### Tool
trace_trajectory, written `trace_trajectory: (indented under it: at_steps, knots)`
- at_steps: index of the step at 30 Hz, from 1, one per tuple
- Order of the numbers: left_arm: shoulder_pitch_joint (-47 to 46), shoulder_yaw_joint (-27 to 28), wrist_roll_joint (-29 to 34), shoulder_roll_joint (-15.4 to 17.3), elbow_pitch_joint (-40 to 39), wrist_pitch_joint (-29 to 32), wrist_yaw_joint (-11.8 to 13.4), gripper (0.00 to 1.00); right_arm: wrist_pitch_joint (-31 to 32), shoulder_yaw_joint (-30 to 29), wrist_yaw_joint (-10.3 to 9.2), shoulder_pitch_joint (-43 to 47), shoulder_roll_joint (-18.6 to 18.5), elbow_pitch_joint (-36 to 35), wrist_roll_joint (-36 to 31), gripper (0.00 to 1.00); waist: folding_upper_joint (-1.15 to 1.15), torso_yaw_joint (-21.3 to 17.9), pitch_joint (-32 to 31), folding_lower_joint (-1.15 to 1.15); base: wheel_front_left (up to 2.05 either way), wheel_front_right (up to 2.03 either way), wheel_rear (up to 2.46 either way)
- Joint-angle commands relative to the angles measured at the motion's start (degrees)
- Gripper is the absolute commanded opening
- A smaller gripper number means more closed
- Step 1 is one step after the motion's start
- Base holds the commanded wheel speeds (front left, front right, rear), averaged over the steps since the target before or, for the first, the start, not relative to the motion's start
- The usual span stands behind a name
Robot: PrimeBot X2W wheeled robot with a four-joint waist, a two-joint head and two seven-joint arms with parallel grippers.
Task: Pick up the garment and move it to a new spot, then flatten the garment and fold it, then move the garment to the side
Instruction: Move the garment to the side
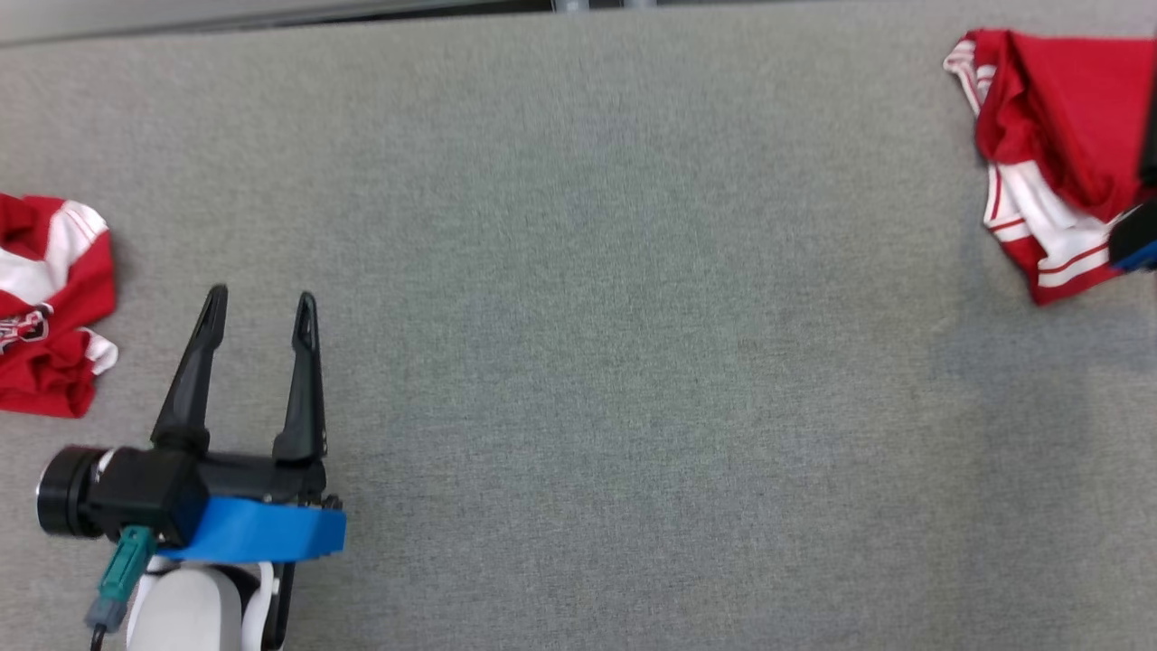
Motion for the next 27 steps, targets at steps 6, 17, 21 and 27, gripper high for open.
trace_trajectory:
  at_steps: [6,17,21,27]
  knots:
    - [5.63,1.6,-0.87,-0.24,1.7,-0.16,0.45,1.0,0.03,6.15,-0.04,11.56,7.11,-9.66,3.46,1.0,0.0,0.95,-8.33,0.01,0.0,0.0,0.0]
    - [9.95,2.09,-2.0,-0.78,3.85,-0.16,0.81,1.0,0.03,8.58,-0.04,29.49,14.99,-20.63,6.82,1.0,0.0,1.73,-15.03,0.01,0.0,0.0,0.0]
    - [11.7,1.95,-2.32,-0.85,4.48,-0.16,0.95,1.0,0.02,7.81,-0.04,35.7,16.69,-23.47,6.97,1.0,0.0,1.79,-17.43,0.01,0.0,0.0,0.0]
    - [14.05,1.84,-2.58,-0.88,5.16,-0.16,0.97,1.0,0.02,6.45,-0.03,43.08,18.49,-26.9,6.67,1.0,0.0,2.04,-20.59,0.01,0.0,0.0,0.0]
